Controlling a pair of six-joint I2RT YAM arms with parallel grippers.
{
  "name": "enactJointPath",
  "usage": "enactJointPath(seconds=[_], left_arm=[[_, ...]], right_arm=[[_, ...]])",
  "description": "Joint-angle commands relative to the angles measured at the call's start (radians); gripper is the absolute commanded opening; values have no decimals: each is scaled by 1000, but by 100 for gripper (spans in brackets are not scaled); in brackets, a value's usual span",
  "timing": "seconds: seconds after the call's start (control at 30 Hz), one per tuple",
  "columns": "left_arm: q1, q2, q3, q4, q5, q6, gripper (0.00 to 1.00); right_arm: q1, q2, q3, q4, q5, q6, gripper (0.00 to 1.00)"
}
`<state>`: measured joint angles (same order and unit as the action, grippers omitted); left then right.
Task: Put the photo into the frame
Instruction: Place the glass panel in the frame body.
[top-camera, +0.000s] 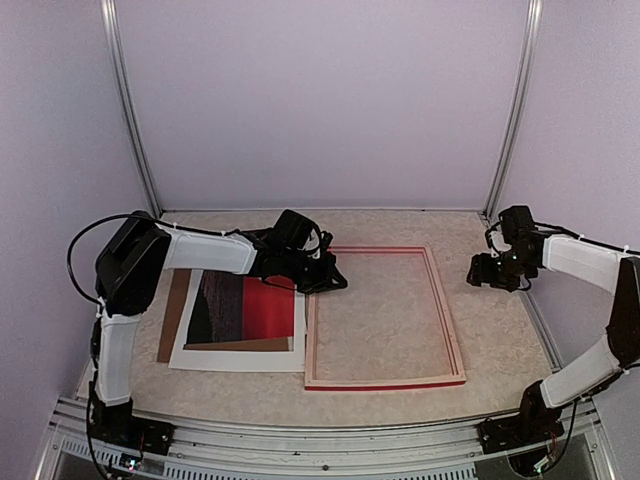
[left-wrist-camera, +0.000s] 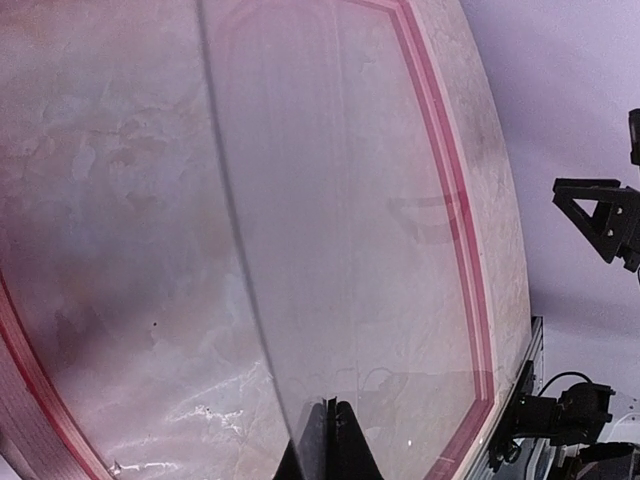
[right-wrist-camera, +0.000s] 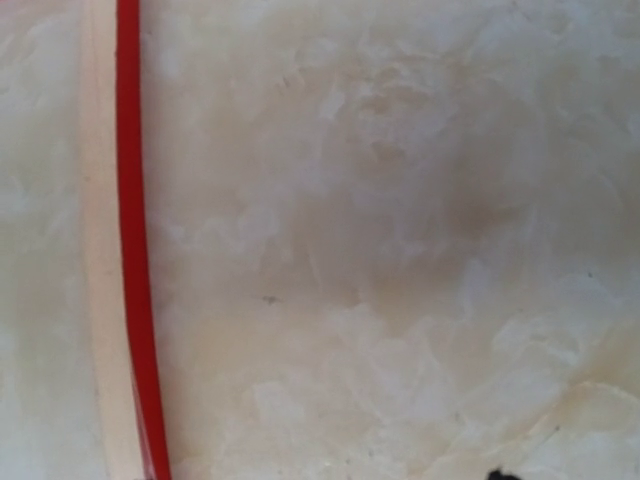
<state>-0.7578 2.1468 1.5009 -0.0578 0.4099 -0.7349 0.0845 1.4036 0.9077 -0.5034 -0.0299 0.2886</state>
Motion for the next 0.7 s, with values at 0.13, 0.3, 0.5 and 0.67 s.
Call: enactJointPath(seconds=[0.13,0.3,0.5,0.67], left_arm=[[8,42,65,-68,-6,57,0],[8,47,86,-115,-24,93,0],[11,49,105,-161,-32,133,0],[21,43,103,-174,-13,147,0]], right_arm=[[19,11,10,11,-3,-2,70],[23,10,7,10,-2,-2,70],[29,16,6,12,-4,1,70],[35,19,5,12,-4,3,70]])
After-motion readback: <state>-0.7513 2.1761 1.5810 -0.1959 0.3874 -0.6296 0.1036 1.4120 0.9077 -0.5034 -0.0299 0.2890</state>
